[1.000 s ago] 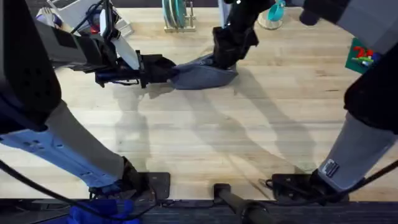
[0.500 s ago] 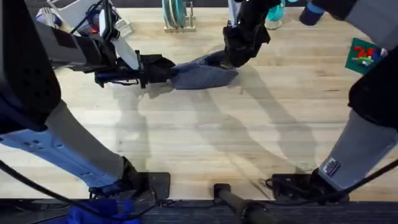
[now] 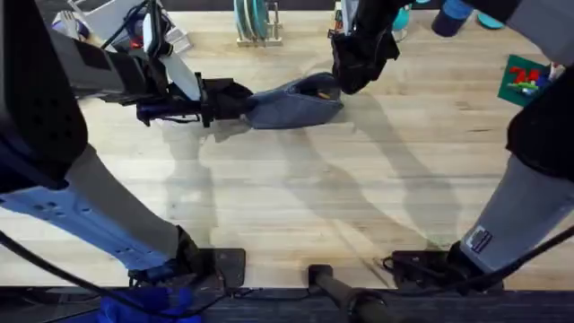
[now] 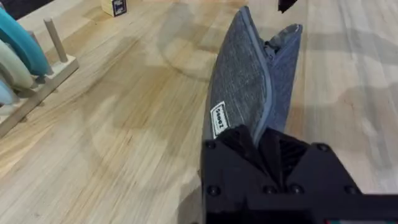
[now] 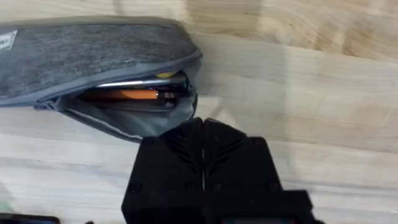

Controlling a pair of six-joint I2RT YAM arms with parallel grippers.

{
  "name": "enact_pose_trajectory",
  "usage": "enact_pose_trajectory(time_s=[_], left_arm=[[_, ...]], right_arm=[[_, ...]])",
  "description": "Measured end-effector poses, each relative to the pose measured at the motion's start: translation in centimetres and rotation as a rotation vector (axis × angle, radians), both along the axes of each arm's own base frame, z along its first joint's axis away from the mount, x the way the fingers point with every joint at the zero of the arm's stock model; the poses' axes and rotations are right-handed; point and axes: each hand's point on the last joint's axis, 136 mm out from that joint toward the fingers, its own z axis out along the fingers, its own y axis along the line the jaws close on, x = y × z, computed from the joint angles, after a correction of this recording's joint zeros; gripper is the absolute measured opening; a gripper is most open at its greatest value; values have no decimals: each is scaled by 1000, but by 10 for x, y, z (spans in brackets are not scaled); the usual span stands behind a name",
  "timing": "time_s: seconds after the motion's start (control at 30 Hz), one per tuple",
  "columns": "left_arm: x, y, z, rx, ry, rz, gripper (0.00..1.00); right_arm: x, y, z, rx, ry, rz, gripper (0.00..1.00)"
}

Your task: Unzip the bag, pick up the pens from the table one at a time and place them inside, then zip the bag closed.

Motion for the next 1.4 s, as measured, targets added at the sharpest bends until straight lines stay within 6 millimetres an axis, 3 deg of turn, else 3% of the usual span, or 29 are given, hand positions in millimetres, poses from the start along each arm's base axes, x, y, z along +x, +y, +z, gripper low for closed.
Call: enact_pose_trajectory(time_s=[1.23, 1.27, 1.4], left_arm=[[0, 0, 0, 0, 0, 0, 42], [0, 0, 0, 0, 0, 0, 41], [0, 0, 0, 0, 0, 0, 41]], right_arm=[[0, 0, 0, -1, 0, 0, 36], [0, 0, 0, 0, 0, -1, 128], [0, 0, 0, -1, 0, 0, 709]])
